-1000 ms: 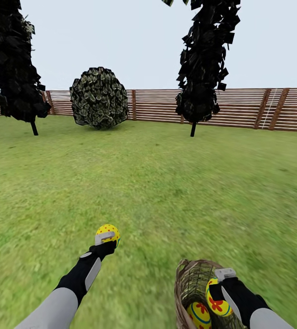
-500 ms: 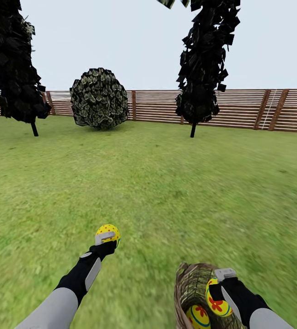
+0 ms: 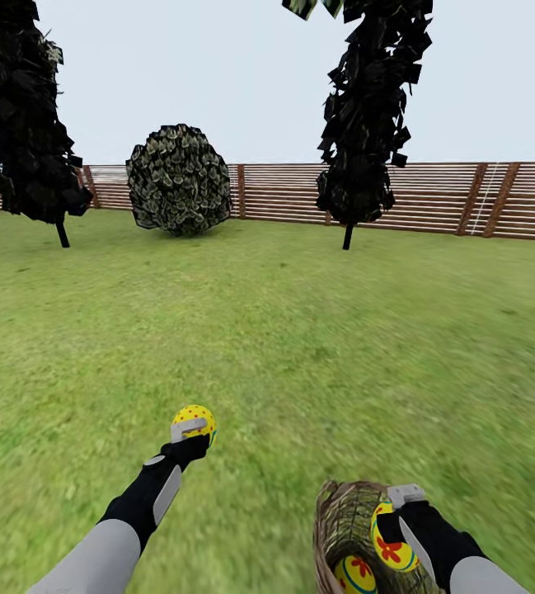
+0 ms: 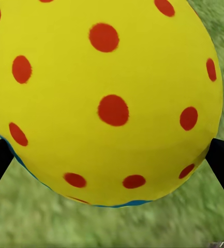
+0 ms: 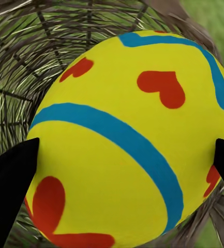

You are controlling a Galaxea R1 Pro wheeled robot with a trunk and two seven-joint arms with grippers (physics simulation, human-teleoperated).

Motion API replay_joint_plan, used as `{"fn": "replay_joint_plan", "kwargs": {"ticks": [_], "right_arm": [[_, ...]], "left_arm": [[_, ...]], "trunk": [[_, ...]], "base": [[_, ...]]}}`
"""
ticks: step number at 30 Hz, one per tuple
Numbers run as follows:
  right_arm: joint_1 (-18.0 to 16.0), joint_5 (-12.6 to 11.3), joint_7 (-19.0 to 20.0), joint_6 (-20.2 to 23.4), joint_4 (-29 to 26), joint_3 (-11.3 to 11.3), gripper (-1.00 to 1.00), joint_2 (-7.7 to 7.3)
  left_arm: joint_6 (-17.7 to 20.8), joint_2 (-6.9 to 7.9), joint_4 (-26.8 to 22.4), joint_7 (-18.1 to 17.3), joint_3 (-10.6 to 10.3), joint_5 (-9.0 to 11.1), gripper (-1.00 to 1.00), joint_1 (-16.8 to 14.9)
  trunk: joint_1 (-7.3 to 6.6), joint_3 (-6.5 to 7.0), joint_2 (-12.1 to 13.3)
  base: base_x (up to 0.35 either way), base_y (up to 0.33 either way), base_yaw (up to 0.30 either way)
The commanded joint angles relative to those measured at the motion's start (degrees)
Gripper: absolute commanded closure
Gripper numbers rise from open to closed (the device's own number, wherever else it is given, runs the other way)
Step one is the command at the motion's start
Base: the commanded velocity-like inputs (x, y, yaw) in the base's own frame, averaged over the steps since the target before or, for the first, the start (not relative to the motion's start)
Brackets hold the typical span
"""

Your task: Take the three Easter eggs out of the wicker basket on the lawn in the garden, then place them on the lawn next to a single tree (choose any tree) so that all three eggs are next to the same tree and none are left in the basket.

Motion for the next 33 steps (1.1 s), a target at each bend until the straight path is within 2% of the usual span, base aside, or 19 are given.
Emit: {"fn": "replay_joint_plan", "kwargs": {"ticks": [1,13,14,16,18,24,33], "right_arm": [[-0.03,0.33,0.05,0.37,-0.11,0.26,1.0,-0.01],[-0.04,0.24,0.05,0.37,-0.11,0.26,1.0,-0.08],[-0.03,0.24,0.07,0.37,-0.11,0.21,1.0,-0.18],[-0.02,0.24,0.08,0.42,-0.11,0.18,1.0,-0.36],[-0.01,0.24,0.08,0.44,-0.11,0.24,1.0,-0.37],[-0.04,0.24,0.08,0.38,-0.11,0.24,1.0,-0.31],[-0.03,0.26,0.08,0.37,-0.11,0.26,1.0,-0.31]], "left_arm": [[0.36,-0.04,-0.12,0.09,0.15,0.45,1.0,-0.01],[0.35,0.33,-0.58,-0.15,0.08,0.4,1.0,-0.01],[0.4,0.82,-0.69,-0.32,0.29,0.4,1.0,-0.01],[0.44,3.83,-0.88,-0.51,0.59,0.71,1.0,-0.01],[0.45,5.06,-0.91,-0.67,0.66,0.89,1.0,-0.01],[0.37,6.09,-0.98,-0.65,0.76,0.93,1.0,-0.01],[0.36,5.77,-0.92,-0.66,0.77,0.93,1.0,-0.01]], "trunk": [[-0.23,0.13,0.39],[-2.87,2.28,5.2],[-3.09,2.46,5.6],[-3.53,2.82,6.4],[-3.97,3.18,7.21],[-5.28,4.26,9.61],[-7.26,5.87,13.22]], "base": [[0.0,0.0,0.0],[0.0,0.0,0.0],[0.0,0.0,0.0],[0.0,0.0,0.0],[0.0,0.0,0.0],[0.0,0.0,0.0],[-0.04,0.0,0.0]]}}
